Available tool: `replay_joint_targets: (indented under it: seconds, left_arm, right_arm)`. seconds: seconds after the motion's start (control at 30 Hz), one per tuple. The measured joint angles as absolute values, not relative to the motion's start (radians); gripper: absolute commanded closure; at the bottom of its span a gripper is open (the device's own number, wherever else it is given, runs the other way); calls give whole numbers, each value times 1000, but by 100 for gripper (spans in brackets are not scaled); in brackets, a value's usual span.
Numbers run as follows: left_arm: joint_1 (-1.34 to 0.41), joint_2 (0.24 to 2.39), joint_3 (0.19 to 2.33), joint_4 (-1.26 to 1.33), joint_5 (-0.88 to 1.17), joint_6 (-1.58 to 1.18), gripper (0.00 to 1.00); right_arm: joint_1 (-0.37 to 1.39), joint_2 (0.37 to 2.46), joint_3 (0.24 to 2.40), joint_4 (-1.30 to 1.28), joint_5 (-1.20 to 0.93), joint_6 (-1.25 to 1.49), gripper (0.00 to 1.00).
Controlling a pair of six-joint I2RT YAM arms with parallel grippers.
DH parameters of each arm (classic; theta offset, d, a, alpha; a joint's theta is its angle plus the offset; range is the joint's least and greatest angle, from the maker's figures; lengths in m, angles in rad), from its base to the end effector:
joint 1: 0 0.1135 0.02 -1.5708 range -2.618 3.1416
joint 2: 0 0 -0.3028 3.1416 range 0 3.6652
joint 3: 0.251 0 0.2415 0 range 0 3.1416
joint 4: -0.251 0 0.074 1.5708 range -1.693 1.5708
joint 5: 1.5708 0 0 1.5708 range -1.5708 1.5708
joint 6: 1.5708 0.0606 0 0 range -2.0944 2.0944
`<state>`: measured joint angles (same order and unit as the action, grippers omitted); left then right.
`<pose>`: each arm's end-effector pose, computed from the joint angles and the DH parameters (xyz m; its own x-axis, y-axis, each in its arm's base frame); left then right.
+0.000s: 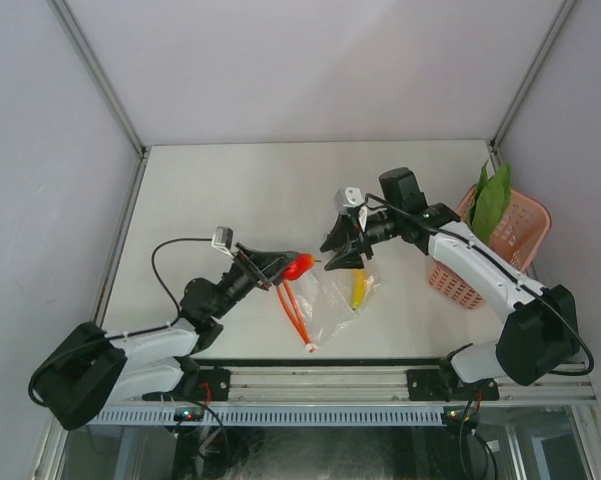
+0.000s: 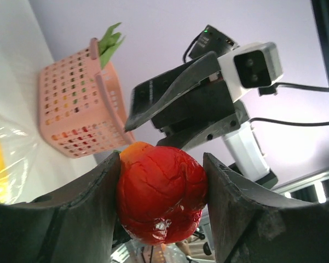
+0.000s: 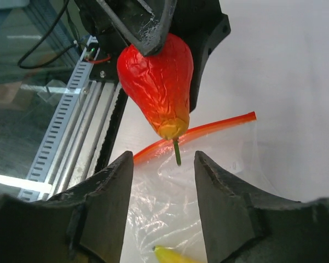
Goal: Open the zip-top bag and remove the fake food
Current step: Pick up the fake fruit from the zipper food storage bag.
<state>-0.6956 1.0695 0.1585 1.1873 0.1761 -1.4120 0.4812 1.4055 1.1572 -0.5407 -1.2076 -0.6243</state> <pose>0.1420 -0.1324 0.2674 -0.7176 -0.6673 -0.1993 0.3270 -0.0702 -0.9424 0.2211 0.1793 0.3450 -0.0730 -0.2724 -0.9594 -0.9748 -0.1838 0.1264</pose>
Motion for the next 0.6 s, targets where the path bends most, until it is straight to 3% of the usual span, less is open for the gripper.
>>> replay_joint_targets:
  seconds: [0.27, 0.6]
  left_arm:
    - [-752, 1219, 272, 1310, 163, -1457, 76]
    - [-776, 1293, 310, 1340, 157, -1481, 76]
  right_arm:
    - [487, 1327, 1002, -237, -1213, -394, 34]
    - [508, 1246, 945, -25, -1211, -281, 40]
